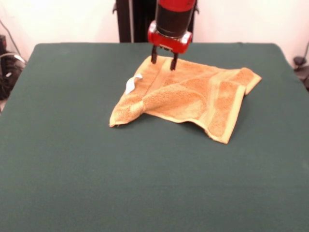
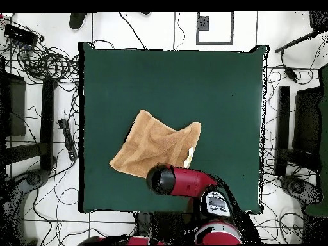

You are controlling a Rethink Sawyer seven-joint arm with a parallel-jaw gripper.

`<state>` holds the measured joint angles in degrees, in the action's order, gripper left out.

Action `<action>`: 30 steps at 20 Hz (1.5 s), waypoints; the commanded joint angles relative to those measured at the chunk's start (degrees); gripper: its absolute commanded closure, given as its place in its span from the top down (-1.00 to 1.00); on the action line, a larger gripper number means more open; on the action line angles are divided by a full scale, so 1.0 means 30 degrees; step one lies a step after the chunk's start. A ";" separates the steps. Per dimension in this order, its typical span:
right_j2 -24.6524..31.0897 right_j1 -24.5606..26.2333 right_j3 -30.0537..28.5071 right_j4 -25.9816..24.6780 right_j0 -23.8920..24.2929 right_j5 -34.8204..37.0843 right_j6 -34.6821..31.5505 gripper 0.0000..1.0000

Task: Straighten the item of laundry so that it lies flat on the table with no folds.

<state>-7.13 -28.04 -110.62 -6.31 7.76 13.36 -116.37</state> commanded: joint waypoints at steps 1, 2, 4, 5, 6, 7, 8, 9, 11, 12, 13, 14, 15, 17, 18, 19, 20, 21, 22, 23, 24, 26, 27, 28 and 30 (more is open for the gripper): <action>0.3319 0.0197 0.1205 0.0493 0.0829 -0.4492 -0.3000 1.00; 0.3195 0.0091 0.1342 0.0647 0.0672 -0.4071 -0.2935 1.00; 0.3195 0.0050 0.1351 0.0863 0.0548 -0.3671 -0.2872 1.00; 0.3318 0.0127 0.1301 0.1055 0.0675 -0.3056 -0.2783 1.00; 0.3312 0.0279 0.1264 0.1418 0.0650 -0.1906 -0.2712 1.00; 0.2958 0.0477 0.1255 0.1452 0.0472 -0.1708 -0.2701 1.00; 0.2511 0.0782 0.1466 0.1604 0.0179 -0.1103 -0.2665 1.00; 0.2401 0.1192 0.1520 0.1720 0.0210 -0.0634 -0.2620 1.00; 0.1587 0.1999 0.1922 0.1848 -0.0111 0.0242 -0.2545 1.00; 0.1238 0.2347 0.2128 0.1889 -0.0208 0.0997 -0.2434 1.00; 0.1124 0.2709 0.2162 0.1873 -0.0115 0.1422 -0.2333 1.00; 0.0799 0.3054 0.2395 0.1790 -0.0215 0.1641 -0.2248 1.00; 0.0937 0.3245 0.2310 0.1770 0.0061 0.2383 -0.2048 1.00; 0.0578 0.3813 0.2603 0.1425 0.0031 0.1957 -0.1991 1.00; 0.0607 0.4086 0.2779 0.1327 0.0155 0.1868 -0.1944 1.00; 0.0550 0.4464 0.3098 0.1195 0.0135 0.1446 -0.1912 1.00; 0.0473 0.4866 0.3476 0.1080 0.0118 0.1111 -0.1899 1.00; 0.0523 0.5171 0.3724 0.1044 0.0127 0.1068 -0.1896 1.00; 0.0447 0.5473 0.4008 0.0969 0.0071 0.0889 -0.1938 1.00; 0.0480 0.5675 0.4100 0.0938 0.0102 0.0768 -0.1987 1.00; 0.0472 0.5830 0.4216 0.0885 0.0107 0.0691 -0.2011 1.00; 0.0330 0.5946 0.4403 0.0767 0.0028 0.0830 -0.2025 1.00; 0.0182 0.5807 0.4289 0.0602 -0.0062 0.1092 -0.1951 1.00; -0.0025 0.5597 0.4205 0.0488 -0.0201 0.1492 -0.1929 1.00; -0.0376 0.4849 0.3743 0.0169 -0.0380 0.2241 -0.1744 1.00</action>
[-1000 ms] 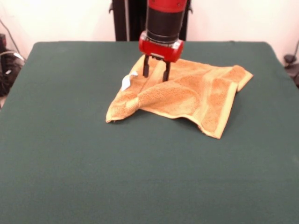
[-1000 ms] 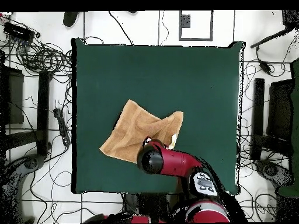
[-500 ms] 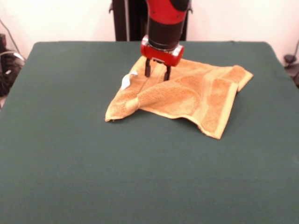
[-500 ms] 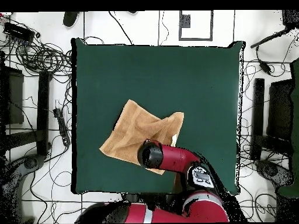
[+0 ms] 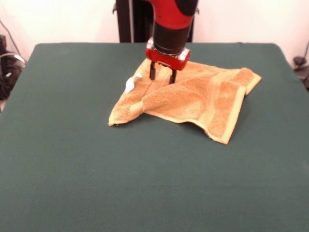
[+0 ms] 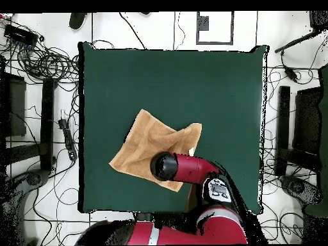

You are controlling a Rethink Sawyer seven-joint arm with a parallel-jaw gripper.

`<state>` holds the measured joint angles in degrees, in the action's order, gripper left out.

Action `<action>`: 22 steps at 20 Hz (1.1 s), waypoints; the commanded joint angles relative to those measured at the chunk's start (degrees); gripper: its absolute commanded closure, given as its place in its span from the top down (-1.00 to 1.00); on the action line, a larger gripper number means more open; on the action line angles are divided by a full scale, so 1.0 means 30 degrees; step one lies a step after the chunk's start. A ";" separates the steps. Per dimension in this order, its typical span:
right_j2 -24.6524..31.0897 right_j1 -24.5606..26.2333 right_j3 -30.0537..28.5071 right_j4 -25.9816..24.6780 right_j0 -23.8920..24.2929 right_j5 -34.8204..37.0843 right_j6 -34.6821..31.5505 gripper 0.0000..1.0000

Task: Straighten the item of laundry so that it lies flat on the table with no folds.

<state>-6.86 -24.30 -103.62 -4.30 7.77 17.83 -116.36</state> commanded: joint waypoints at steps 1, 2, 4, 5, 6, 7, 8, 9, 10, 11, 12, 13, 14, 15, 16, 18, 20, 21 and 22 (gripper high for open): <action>-0.0690 0.3090 0.1064 -0.0658 -0.0471 0.1211 -0.1659 1.00; -0.0768 0.2552 0.0753 -0.0796 -0.0434 0.1684 -0.1452 1.00; -0.0784 0.1826 0.0021 -0.1113 -0.0097 0.1931 -0.1048 1.00; -0.0786 0.1519 -0.0273 -0.1281 0.0116 0.1938 -0.0836 1.00; -0.0774 0.1361 -0.0436 -0.1491 0.0296 0.1701 -0.0674 1.00; -0.0787 0.1194 -0.0738 -0.1739 0.0561 0.1406 -0.0570 1.00; -0.0795 0.0984 -0.1074 -0.1949 0.0654 0.1040 -0.0612 1.00; -0.0803 0.0775 -0.1410 -0.2158 0.0746 0.0673 -0.0655 1.00; -0.1046 0.0733 -0.1475 -0.2395 0.0565 0.0029 -0.0960 1.00; -0.1075 0.0925 -0.1451 -0.2746 0.0625 -0.1173 -0.1217 1.00; -0.1087 0.1473 -0.1111 -0.3062 0.0619 -0.2667 -0.1580 1.00; -0.0988 0.1942 -0.0891 -0.3161 0.0794 -0.3172 -0.1730 1.00; -0.0779 0.2274 -0.0865 -0.3140 0.0972 -0.3184 -0.1812 1.00; -0.1096 0.2337 -0.0856 -0.3260 0.0734 -0.3377 -0.2059 1.00; -0.1413 0.2399 -0.0847 -0.3380 0.0496 -0.3570 -0.2305 1.00; -0.1465 0.2273 -0.1112 -0.3594 0.0658 -0.3604 -0.2200 1.00; -0.1480 0.2097 -0.1399 -0.3820 0.0937 -0.3560 -0.1993 1.00; -0.1519 0.2017 -0.1520 -0.3927 0.1027 -0.3583 -0.1929 1.00; -0.1599 0.1971 -0.1594 -0.4028 0.1058 -0.3644 -0.1893 1.00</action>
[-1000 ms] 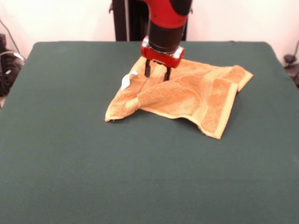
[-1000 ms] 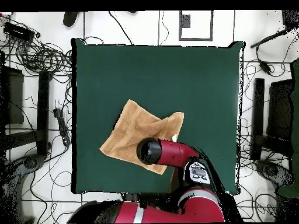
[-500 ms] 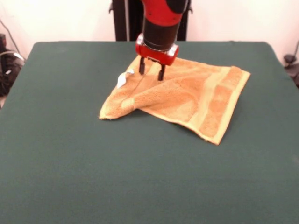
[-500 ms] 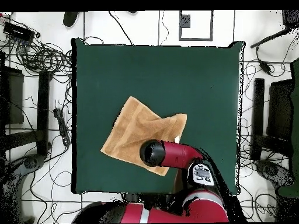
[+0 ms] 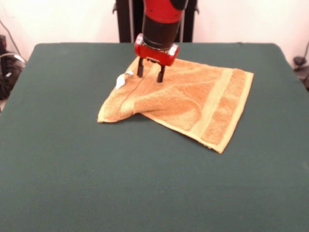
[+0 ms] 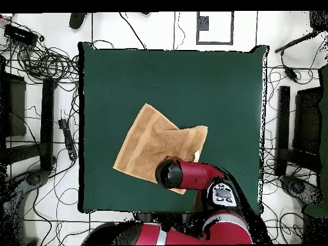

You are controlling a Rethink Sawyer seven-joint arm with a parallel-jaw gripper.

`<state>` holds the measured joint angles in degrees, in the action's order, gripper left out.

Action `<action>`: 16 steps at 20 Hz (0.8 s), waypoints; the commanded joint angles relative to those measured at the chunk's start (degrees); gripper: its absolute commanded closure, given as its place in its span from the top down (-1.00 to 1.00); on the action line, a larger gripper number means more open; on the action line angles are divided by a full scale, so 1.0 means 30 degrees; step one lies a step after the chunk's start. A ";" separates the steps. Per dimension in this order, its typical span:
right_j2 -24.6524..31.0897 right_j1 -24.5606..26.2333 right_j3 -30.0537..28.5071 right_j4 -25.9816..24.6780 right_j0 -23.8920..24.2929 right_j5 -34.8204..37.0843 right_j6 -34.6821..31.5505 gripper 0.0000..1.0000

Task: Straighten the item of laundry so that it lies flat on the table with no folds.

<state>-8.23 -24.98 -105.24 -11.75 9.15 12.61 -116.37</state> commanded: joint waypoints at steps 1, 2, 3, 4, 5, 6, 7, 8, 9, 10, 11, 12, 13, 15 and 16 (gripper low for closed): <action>-0.1163 0.2114 -0.1109 -0.1678 0.0690 -0.1904 -0.1760 1.00; -0.1210 0.1980 -0.1145 -0.1774 0.0724 -0.1791 -0.1648 1.00; -0.1148 0.1850 -0.1169 -0.1874 0.0854 -0.1525 -0.1432 1.00; -0.1243 0.1656 -0.1215 -0.1990 0.0841 -0.1246 -0.1276 1.00; -0.1308 0.1465 -0.1268 -0.2088 0.0841 -0.0981 -0.1160 1.00; -0.1278 0.1209 -0.1418 -0.2182 0.0847 -0.0749 -0.1101 1.00; -0.1247 0.0953 -0.1567 -0.2276 0.0854 -0.0517 -0.1042 1.00; -0.0840 0.0696 -0.1786 -0.2374 0.1155 -0.0265 -0.0845 1.00; -0.0241 0.0521 -0.2086 -0.2255 0.1529 -0.0020 -0.0803 1.00; 0.0085 0.0215 -0.2469 -0.2251 0.1597 -0.0296 -0.0992 1.00; 0.0676 0.0148 -0.2732 -0.2137 0.1833 -0.1103 -0.1395 1.00; 0.1091 -0.0072 -0.3122 -0.2129 0.1889 -0.1466 -0.1600 1.00; 0.1140 -0.0114 -0.3208 -0.2174 0.1614 -0.2339 -0.2059 1.00; 0.1359 -0.0444 -0.3707 -0.2035 0.1356 -0.2495 -0.2420 1.00; 0.0932 -0.0748 -0.3886 -0.2003 0.0796 -0.2707 -0.2718 1.00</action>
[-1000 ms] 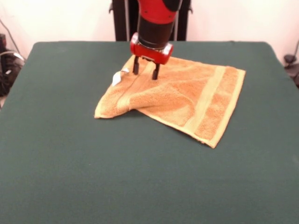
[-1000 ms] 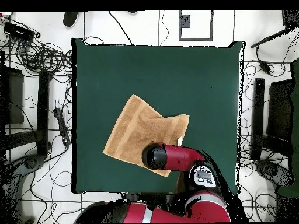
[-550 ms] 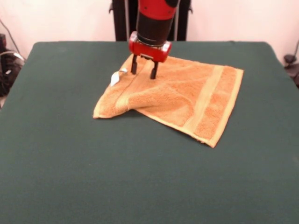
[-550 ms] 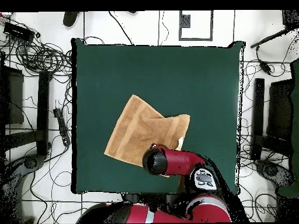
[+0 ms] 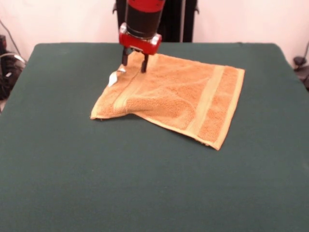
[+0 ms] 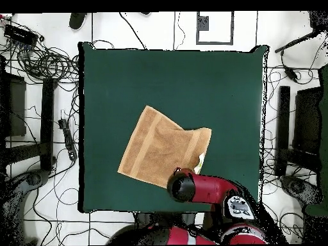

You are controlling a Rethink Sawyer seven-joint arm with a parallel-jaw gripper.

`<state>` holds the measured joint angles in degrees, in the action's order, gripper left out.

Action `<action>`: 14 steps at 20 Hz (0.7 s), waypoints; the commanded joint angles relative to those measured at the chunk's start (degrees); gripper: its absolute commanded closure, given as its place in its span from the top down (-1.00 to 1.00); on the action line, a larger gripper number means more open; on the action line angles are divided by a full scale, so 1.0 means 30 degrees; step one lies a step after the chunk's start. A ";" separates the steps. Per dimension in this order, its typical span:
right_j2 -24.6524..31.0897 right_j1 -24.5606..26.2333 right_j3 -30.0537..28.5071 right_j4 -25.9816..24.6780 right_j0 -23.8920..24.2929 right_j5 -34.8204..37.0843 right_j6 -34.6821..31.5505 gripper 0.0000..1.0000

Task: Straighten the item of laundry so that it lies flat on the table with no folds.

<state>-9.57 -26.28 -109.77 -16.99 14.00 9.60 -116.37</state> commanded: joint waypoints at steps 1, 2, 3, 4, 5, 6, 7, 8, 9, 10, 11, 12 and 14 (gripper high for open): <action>0.1423 -0.0502 -0.2669 -0.0126 -0.0881 -0.1637 -0.2838 1.00; 0.1253 -0.0718 -0.2991 -0.0047 -0.1133 -0.1930 -0.3079 1.00; 0.0922 -0.0744 -0.3073 -0.0025 -0.1475 -0.2331 -0.3272 1.00; 0.1025 -0.0816 -0.3446 0.0127 -0.1450 -0.2445 -0.3430 1.00; 0.0841 -0.0616 -0.3445 0.0173 -0.1621 -0.2876 -0.3570 1.00; 0.0559 -0.0594 -0.3505 0.0271 -0.1958 -0.3263 -0.3770 1.00; 0.0476 -0.0361 -0.3300 0.0406 -0.2056 -0.3382 -0.3793 1.00; 0.0126 -0.0401 -0.3058 0.0598 -0.2530 -0.3534 -0.3903 1.00; -0.0043 -0.0369 -0.2506 0.0895 -0.2777 -0.3613 -0.3961 1.00; 0.0299 -0.0681 -0.2385 0.1273 -0.2701 -0.3582 -0.4064 1.00; 0.0584 -0.1026 -0.2128 0.1582 -0.2671 -0.3675 -0.4097 1.00; 0.0915 -0.1621 -0.1978 0.1769 -0.2574 -0.3571 -0.4043 1.00; 0.1619 -0.2817 -0.1853 0.2111 -0.2307 -0.3413 -0.3991 1.00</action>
<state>-10.68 -30.07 -116.71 -16.27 8.13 2.99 -116.37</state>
